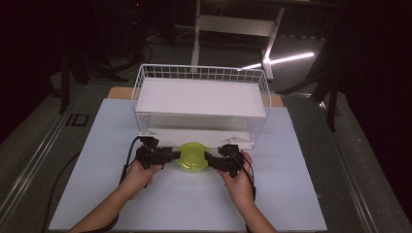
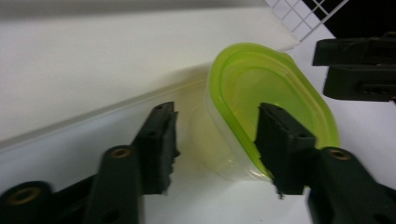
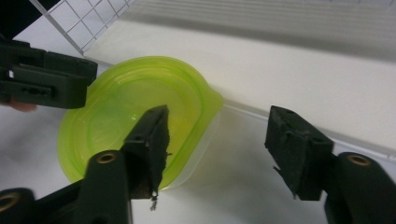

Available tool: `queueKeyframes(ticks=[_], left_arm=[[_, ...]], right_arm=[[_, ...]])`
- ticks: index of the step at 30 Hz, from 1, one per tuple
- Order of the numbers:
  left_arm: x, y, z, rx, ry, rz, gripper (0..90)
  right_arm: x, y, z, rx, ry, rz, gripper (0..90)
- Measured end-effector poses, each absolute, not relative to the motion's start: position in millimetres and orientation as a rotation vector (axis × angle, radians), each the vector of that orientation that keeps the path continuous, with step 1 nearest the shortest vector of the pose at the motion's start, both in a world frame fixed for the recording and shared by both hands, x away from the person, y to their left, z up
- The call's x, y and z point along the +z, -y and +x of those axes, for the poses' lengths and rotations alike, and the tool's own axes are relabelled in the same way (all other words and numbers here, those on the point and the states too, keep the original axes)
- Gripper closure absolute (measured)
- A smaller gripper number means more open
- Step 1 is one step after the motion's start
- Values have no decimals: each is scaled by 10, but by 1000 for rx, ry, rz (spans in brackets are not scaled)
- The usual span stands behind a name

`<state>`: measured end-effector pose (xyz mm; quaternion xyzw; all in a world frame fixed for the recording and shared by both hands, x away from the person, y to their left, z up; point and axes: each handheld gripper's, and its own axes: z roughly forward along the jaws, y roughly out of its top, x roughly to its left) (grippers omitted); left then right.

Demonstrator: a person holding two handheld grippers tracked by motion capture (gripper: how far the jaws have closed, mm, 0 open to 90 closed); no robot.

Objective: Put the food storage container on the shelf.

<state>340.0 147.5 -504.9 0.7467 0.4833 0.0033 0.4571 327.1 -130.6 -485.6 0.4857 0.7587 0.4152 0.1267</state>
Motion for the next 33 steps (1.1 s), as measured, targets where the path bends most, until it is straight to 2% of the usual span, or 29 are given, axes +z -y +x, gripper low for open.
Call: queueKeyframes(ticks=[7,8,10,11,19,24,28,31,33], left_arm=[[-5059,-1476,3414,-30,-1196,1818,588],[-5061,-1465,3416,-49,-1192,1823,611],[-5063,-1435,3406,-65,-1178,1846,630],[-5062,-1427,3404,-79,-1171,1854,650],[-5036,-1430,3321,-60,-1177,1874,695],[-5010,-1436,3243,-131,-1180,1853,750],[-4927,-1361,3167,-62,-1170,1893,813],[-4858,-1341,3176,-29,-1162,1904,814],[-4775,-1328,3171,40,-1133,1891,813]], right_arm=[[-4886,1296,3280,1206,-2228,1479,505],[-4896,1281,3277,1198,-2240,1491,558],[-4901,1271,3276,1202,-2251,1495,571],[-4910,1238,3258,1200,-2276,1483,643],[-4892,1199,3177,1230,-2272,1501,685],[-4857,1192,3112,1225,-2274,1504,748],[-4854,1272,3117,1257,-2266,1540,797],[-4814,1266,3096,1250,-2255,1526,798],[-4704,1253,3073,1255,-2223,1492,799]])
